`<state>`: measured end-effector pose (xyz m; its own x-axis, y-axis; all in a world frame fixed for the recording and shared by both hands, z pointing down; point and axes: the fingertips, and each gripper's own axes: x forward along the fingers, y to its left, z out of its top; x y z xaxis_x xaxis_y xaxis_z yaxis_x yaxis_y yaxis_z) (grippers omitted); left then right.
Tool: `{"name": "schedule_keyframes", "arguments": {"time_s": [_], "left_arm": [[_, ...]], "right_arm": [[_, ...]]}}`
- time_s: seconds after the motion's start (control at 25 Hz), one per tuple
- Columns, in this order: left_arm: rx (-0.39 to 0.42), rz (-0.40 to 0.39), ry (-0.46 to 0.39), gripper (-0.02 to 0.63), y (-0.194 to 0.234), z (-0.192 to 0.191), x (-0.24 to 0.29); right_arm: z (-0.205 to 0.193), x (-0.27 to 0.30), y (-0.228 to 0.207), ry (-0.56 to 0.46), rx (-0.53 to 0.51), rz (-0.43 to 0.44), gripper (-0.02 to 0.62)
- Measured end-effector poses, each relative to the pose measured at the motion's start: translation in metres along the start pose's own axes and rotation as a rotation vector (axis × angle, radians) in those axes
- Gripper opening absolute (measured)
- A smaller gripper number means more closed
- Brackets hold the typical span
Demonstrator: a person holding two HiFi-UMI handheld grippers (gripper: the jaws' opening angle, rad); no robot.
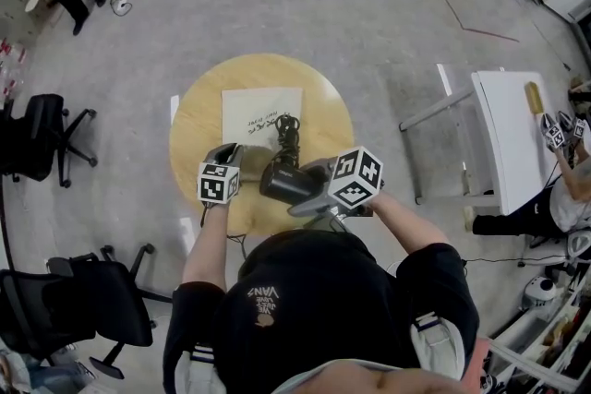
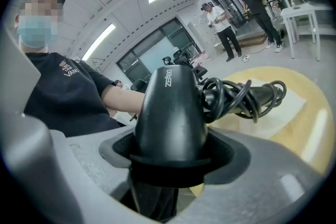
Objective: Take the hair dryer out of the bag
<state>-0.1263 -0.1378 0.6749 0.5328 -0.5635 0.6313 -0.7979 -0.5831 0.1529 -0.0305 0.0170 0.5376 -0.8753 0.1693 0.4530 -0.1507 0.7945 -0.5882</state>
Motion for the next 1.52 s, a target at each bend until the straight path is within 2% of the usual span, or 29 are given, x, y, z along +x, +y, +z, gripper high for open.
{"name": "schedule_keyframes", "arguments": {"time_s": [0.32, 0.6, 1.0, 1.24, 1.52], "left_arm": [[-0.016, -0.022, -0.041, 0.086, -0.014, 0.0, -0.021], [-0.018, -0.005, -0.124, 0.086, -0.023, 0.01, -0.044], [-0.031, -0.022, -0.251, 0.086, -0.047, 0.035, -0.068], [-0.028, -0.03, -0.285, 0.084, -0.057, 0.041, -0.081], [-0.028, -0.026, -0.286, 0.081, -0.06, 0.034, -0.088]], "right_arm": [[-0.001, -0.001, -0.014, -0.046, 0.044, -0.011, 0.354], [0.0, 0.002, -0.029, -0.1, 0.084, -0.033, 0.354], [0.004, -0.007, -0.042, -0.198, 0.131, -0.079, 0.354], [0.003, -0.003, -0.042, -0.25, 0.171, -0.079, 0.354], [-0.012, -0.004, -0.049, -0.261, 0.201, -0.11, 0.356]]}}
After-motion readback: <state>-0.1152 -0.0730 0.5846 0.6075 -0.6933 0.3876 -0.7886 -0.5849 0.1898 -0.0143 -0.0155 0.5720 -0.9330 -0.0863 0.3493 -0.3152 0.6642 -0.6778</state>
